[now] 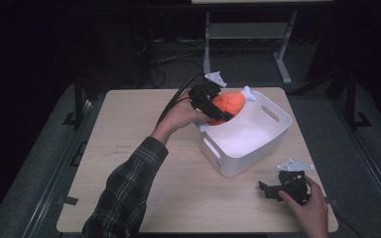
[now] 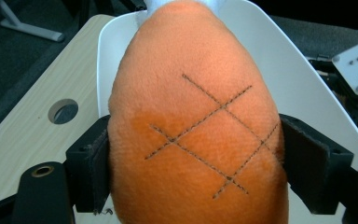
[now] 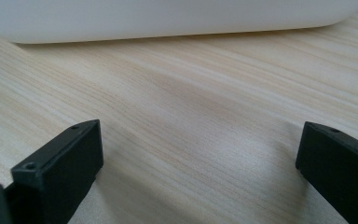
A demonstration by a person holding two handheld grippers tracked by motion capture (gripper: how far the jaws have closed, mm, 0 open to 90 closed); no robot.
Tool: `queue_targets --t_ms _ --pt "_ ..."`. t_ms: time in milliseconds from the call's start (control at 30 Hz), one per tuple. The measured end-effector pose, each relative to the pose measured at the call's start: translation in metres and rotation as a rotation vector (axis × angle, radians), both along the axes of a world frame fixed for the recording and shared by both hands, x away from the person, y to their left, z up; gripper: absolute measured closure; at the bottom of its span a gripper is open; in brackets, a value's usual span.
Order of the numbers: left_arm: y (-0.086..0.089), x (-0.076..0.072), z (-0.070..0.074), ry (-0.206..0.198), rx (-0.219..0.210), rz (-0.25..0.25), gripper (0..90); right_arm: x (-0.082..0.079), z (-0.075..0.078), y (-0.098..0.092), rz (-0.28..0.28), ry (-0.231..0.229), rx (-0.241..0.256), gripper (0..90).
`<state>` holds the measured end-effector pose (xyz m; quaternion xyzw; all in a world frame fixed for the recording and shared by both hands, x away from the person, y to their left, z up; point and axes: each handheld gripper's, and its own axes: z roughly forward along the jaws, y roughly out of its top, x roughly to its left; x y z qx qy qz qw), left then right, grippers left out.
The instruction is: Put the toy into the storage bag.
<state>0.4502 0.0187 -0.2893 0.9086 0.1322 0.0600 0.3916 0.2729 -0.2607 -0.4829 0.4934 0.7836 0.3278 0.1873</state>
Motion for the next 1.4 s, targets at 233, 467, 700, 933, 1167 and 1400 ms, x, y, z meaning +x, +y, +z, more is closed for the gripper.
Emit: queue_targets --t_ms 233,467,700,933,1167,1400 --pt "-0.013 0.008 -0.004 0.0 -0.013 0.011 19.7 0.0 0.0 0.0 0.0 -0.001 -0.001 0.1" --pt "-0.022 0.015 -0.015 0.009 0.001 0.024 19.6 0.0 0.0 0.0 0.001 -0.001 -0.001 0.1" --pt "-0.026 0.023 -0.026 0.029 0.012 0.032 19.1 0.0 0.0 0.0 0.0 -0.002 -0.001 0.1" --pt "-0.029 0.025 -0.037 0.042 0.039 0.033 17.8 0.0 0.0 0.0 -0.001 0.0 0.0 0.1" --pt "-0.028 0.026 -0.039 0.043 0.034 0.042 16.3 0.0 0.0 0.0 -0.001 0.0 0.0 0.1" --pt "-0.024 0.027 -0.037 0.033 0.036 0.046 14.7 0.0 0.0 0.0 -0.001 0.0 0.0 0.1"
